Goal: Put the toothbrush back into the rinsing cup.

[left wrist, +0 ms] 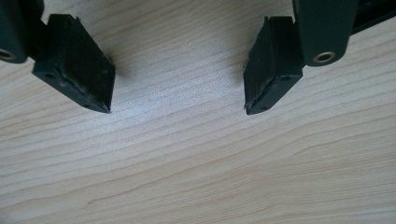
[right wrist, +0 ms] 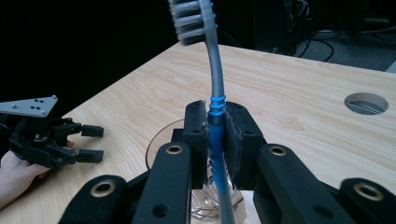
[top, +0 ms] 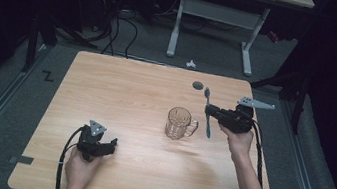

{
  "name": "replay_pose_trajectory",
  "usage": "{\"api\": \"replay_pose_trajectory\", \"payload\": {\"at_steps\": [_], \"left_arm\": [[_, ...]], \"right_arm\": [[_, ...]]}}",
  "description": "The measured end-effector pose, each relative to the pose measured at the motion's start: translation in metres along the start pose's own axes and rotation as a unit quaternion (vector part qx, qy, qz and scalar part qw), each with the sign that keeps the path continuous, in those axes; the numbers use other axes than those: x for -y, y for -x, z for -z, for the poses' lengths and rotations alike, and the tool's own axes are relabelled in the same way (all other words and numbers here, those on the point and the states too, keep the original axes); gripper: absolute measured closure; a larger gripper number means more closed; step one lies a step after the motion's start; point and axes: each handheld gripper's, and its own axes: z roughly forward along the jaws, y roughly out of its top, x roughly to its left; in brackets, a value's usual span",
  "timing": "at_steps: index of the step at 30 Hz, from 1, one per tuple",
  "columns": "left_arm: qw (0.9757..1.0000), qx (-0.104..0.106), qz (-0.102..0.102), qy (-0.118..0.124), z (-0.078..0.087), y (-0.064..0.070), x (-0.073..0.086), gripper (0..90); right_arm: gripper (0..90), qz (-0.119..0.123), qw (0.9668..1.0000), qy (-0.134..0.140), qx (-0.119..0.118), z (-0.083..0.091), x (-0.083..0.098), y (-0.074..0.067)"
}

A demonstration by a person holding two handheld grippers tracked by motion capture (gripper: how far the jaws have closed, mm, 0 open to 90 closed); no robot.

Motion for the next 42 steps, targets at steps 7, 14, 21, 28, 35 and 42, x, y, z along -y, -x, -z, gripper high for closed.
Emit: {"api": "replay_pose_trajectory", "payload": {"at_steps": [7,14,21,28,35,42], "left_arm": [[1.0,0.0,0.0,0.0,0.0,0.0,0.0,25.6],[1.0,0.0,0.0,0.0,0.0,0.0,0.0,25.5],[1.0,0.001,0.0,0.0,0.0,0.0,0.0,25.5],[1.0,0.0,0.0,-0.001,0.0,0.0,0.0,25.4],[1.0,0.001,0.0,0.0,0.0,0.0,0.0,25.4],[1.0,0.001,0.0,0.0,0.0,0.0,0.0,25.4]], "right_arm": [[80.1,0.017,0.9998,0.003,0.002,-0.005,-0.009,-0.006],[80.1,0.027,0.9996,0.01,-0.004,-0.017,-0.016,-0.013],[80.1,0.03,0.9994,0.017,-0.006,-0.026,-0.023,-0.015],[80.1,0.028,0.9994,0.022,-0.006,-0.034,-0.026,-0.015],[80.1,0.03,0.9993,0.021,-0.001,-0.041,-0.026,-0.015],[80.1,0.028,0.9993,0.026,-0.001,-0.044,-0.027,-0.014]]}}
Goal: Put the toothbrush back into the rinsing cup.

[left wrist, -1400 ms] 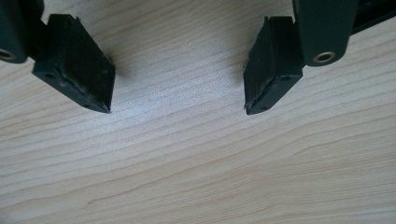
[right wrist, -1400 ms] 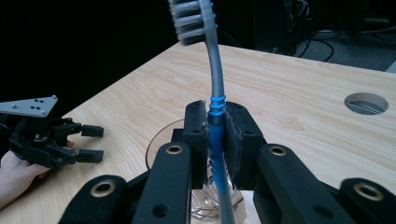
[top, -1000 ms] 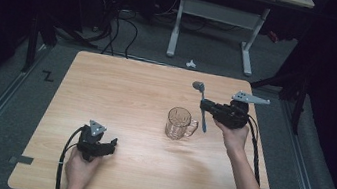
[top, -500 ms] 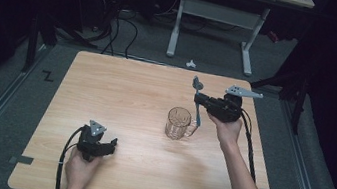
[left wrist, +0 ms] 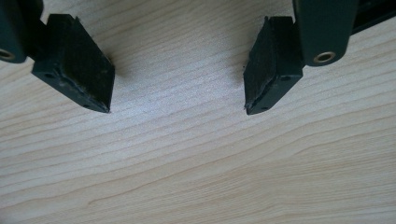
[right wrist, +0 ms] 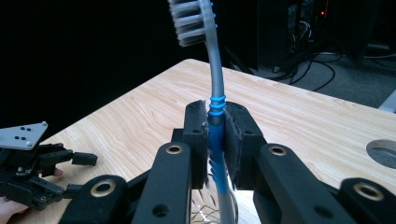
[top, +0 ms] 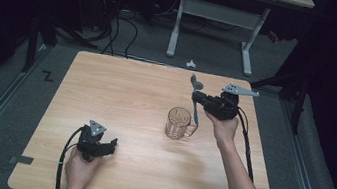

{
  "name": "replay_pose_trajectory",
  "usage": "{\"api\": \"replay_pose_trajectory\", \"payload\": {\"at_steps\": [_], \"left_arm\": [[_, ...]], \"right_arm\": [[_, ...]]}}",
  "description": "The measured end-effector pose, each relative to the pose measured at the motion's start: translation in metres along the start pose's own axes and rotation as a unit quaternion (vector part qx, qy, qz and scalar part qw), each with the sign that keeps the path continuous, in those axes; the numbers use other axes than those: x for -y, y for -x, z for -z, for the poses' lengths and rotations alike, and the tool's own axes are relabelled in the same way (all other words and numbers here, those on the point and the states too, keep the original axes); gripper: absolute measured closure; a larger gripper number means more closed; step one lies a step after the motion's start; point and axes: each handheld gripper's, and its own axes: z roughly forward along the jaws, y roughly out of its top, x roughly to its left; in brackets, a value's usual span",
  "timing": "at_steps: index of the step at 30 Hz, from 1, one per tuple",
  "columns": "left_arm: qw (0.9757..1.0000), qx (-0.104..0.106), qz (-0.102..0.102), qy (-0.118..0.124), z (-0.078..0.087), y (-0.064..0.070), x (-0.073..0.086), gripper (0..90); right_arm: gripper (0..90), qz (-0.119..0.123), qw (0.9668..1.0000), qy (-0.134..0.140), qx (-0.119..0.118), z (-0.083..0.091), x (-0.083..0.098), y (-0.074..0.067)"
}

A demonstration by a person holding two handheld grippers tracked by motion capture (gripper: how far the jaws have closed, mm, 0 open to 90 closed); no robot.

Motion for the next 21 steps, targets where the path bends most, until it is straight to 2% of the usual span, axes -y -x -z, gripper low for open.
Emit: {"api": "replay_pose_trajectory", "payload": {"at_steps": [9,21], "left_arm": [[1.0,0.0,0.0,0.0,0.0,-0.0001,0.0,25.3],[1.0,0.001,0.0,0.0,0.0001,-0.0001,0.0,25.3]], "right_arm": [[80.0,-0.002,1.0,-0.007,-0.002,-0.0047,0.0029,0.0007],[80.0,-0.004,0.9999,-0.014,0.003,-0.0024,0.0061,0.0033]]}}
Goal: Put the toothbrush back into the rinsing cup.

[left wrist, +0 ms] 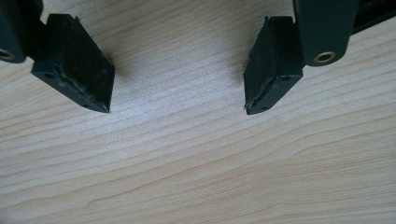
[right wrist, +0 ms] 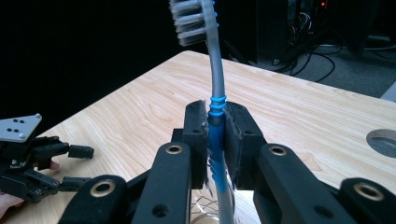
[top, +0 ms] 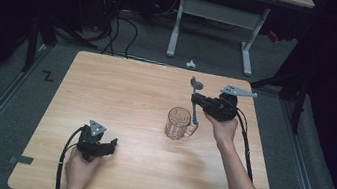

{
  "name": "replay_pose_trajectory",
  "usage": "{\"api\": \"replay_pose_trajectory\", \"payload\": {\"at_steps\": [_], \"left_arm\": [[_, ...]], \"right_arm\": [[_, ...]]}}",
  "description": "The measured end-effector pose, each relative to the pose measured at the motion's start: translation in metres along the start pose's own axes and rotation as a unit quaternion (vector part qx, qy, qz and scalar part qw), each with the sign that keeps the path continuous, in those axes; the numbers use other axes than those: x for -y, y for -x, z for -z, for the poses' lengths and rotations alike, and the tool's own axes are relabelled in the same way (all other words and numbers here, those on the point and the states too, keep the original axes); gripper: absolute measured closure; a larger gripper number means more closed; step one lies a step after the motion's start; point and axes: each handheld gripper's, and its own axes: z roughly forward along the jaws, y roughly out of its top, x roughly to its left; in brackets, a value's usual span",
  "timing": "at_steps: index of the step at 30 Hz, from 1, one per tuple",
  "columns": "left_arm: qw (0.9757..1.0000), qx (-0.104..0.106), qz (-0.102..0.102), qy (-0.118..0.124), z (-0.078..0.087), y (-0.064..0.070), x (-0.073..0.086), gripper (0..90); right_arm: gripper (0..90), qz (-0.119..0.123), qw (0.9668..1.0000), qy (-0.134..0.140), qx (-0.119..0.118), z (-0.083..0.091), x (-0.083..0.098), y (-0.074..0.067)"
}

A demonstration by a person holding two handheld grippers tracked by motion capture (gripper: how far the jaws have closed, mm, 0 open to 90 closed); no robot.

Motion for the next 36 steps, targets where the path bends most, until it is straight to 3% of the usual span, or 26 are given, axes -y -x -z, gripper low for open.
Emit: {"api": "replay_pose_trajectory", "payload": {"at_steps": [15,36], "left_arm": [[1.0,0.0,0.0,0.0,0.0,0.0,0.0,25.3],[1.0,0.0,0.0,0.0,0.0,0.0,0.0,25.3]], "right_arm": [[79.9,0.012,0.9999,-0.011,0.006,0.004,0.001,-0.002],[79.9,0.01,0.9996,-0.022,0.012,0.011,0.01,0.001]]}}
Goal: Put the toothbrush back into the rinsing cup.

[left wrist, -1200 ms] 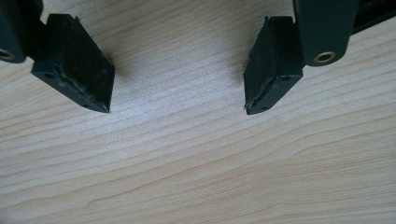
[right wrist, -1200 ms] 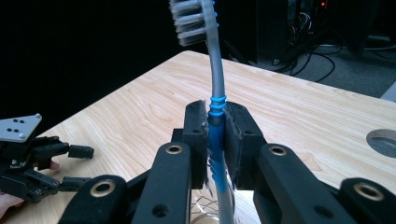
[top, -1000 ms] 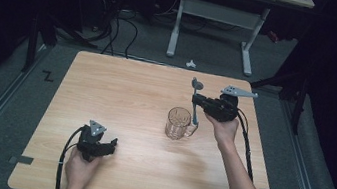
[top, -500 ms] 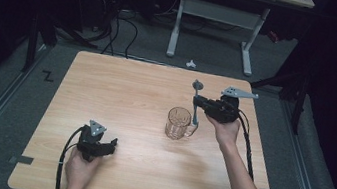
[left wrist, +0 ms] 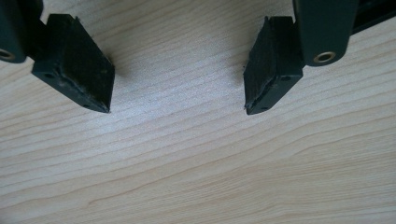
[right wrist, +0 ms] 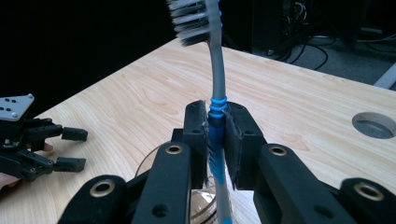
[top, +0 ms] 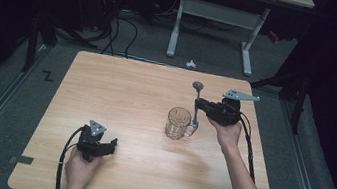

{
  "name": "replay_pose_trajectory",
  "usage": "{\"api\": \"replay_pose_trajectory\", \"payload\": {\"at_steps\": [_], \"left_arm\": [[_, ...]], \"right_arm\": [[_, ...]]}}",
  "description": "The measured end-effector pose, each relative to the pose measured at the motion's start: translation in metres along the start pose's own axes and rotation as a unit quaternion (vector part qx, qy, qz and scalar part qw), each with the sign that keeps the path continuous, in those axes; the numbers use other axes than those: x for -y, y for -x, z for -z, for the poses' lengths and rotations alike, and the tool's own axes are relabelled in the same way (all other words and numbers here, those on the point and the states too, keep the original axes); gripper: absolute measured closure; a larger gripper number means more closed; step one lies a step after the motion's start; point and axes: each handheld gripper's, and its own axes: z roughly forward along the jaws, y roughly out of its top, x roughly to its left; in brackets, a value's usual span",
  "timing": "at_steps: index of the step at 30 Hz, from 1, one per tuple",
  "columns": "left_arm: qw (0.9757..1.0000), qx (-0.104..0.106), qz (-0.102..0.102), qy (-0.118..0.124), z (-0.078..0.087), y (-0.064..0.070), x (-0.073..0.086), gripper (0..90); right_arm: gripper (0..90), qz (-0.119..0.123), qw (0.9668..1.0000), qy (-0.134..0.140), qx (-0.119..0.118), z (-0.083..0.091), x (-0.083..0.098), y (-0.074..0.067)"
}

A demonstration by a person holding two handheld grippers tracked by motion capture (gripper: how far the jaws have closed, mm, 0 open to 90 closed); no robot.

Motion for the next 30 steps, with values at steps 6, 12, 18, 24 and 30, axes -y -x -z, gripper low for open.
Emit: {"api": "replay_pose_trajectory", "payload": {"at_steps": [6,12,18,24,30], "left_arm": [[1.0,0.0,0.0,0.0,0.0,0.0,0.0,25.3],[1.0,0.0,0.0,0.0,0.0,0.0,0.0,25.4],[1.0,0.0,0.0,0.0,0.0,0.0,0.0,25.4],[1.0,0.0,0.0,0.0,0.0,0.0,0.0,25.4],[1.0,0.0,0.0,0.0,0.0,0.0,0.0,25.4]], "right_arm": [[79.9,-0.004,1.0,-0.001,0.001,0.002,0.003,0.002],[79.9,-0.007,1.0,-0.003,0.001,0.002,0.007,0.003],[79.8,-0.008,1.0,-0.001,0.003,0.002,0.011,0.003],[79.8,-0.008,0.9999,-0.004,0.005,0.002,0.014,0.003],[79.7,-0.011,0.9999,-0.009,0.007,0.001,0.019,0.004]]}}
